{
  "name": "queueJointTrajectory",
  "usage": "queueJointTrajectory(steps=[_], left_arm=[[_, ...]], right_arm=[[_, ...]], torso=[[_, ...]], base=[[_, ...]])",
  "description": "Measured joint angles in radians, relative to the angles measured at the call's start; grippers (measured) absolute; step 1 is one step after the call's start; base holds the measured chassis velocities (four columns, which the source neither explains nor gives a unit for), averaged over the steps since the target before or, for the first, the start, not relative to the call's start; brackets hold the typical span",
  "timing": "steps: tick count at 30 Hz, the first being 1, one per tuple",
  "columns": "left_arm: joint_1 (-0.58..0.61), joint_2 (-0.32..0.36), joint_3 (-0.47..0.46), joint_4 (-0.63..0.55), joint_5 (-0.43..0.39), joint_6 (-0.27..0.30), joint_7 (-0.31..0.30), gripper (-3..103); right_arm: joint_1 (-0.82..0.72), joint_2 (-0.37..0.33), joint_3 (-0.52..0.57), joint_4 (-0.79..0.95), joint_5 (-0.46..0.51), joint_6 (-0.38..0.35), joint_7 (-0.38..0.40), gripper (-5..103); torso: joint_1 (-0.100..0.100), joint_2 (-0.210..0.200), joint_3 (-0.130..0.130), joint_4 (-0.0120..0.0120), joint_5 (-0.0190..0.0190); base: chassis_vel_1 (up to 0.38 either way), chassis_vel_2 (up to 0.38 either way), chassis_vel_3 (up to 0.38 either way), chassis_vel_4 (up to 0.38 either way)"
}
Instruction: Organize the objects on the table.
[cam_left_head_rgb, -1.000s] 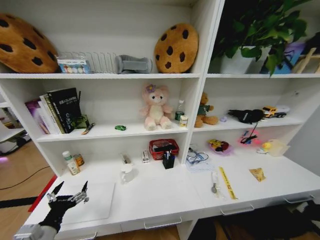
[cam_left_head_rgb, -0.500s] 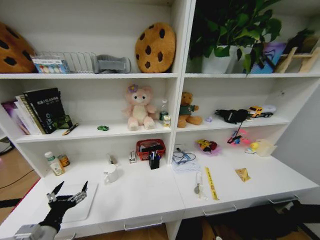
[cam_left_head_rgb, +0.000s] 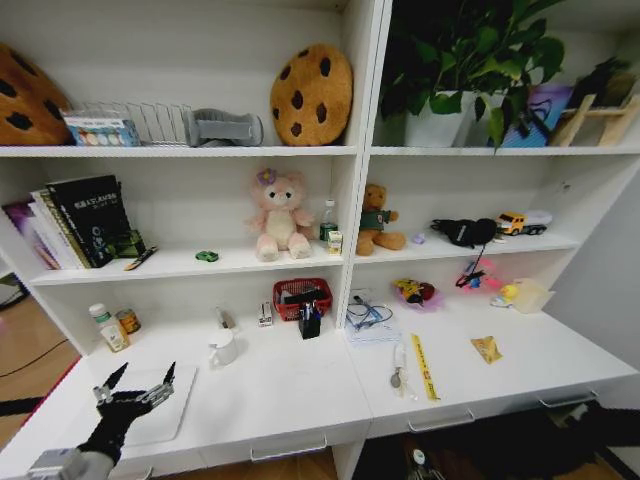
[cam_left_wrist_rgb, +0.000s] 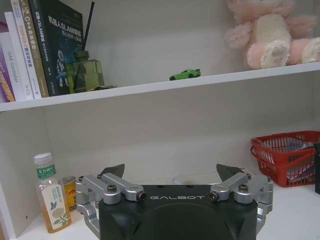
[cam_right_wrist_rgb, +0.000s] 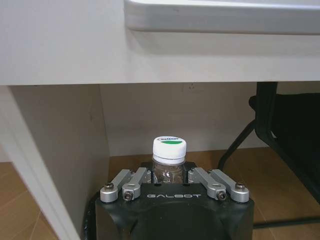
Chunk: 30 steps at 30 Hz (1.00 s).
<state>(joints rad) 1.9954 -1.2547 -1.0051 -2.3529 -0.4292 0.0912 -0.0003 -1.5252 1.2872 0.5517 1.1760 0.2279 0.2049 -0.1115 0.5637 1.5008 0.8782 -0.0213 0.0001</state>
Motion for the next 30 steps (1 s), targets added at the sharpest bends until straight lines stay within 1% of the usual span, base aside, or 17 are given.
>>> queueJointTrajectory(steps=[2,6,8,13,21,27,28,30], left_arm=[[0.000,0.000,0.000,0.000,0.000,0.000,0.000,100],[0.000,0.000,0.000,0.000,0.000,0.000,0.000,100],[0.000,0.000,0.000,0.000,0.000,0.000,0.000,100],[0.000,0.000,0.000,0.000,0.000,0.000,0.000,100],[0.000,0.000,0.000,0.000,0.000,0.000,0.000,100],[0.000,0.000,0.000,0.000,0.000,0.000,0.000,100],[0.000,0.000,0.000,0.000,0.000,0.000,0.000,100],[0.000,0.000,0.000,0.000,0.000,0.000,0.000,100]], right_arm=[[0.053,0.004,-0.006,-0.056,-0.021,-0.005,-0.001,27],[0.069,0.004,-0.008,-0.079,-0.025,-0.004,-0.003,27],[0.059,0.005,-0.009,-0.078,-0.018,0.010,-0.004,27],[0.029,0.008,-0.008,-0.065,0.002,0.015,-0.005,27],[0.010,0.009,-0.007,-0.061,0.017,0.036,-0.009,27],[0.012,0.008,-0.009,-0.062,0.021,0.038,-0.010,27],[0.015,0.008,-0.012,-0.066,0.021,0.040,-0.011,27],[0.024,0.007,-0.020,-0.080,0.020,0.054,-0.010,27]], torso=[[0.000,0.000,0.000,0.0001,0.0002],[0.000,0.000,0.000,0.0001,-0.0002],[0.000,0.000,0.000,-0.0001,-0.0003],[0.000,0.000,0.000,-0.0003,-0.0001],[0.000,0.000,0.000,-0.0001,-0.0002],[0.000,0.000,0.000,0.0001,-0.0002],[0.000,0.000,0.000,-0.0003,-0.0002],[0.000,0.000,0.000,-0.0001,-0.0003]], base=[[0.000,0.000,0.000,0.000],[0.000,0.000,0.000,0.000],[0.000,0.000,0.000,0.000],[0.000,0.000,0.000,0.000],[-0.005,-0.007,0.005,0.008],[-0.093,-0.105,0.108,0.101],[-0.157,-0.126,0.179,0.156],[-0.200,-0.154,0.179,0.188]])
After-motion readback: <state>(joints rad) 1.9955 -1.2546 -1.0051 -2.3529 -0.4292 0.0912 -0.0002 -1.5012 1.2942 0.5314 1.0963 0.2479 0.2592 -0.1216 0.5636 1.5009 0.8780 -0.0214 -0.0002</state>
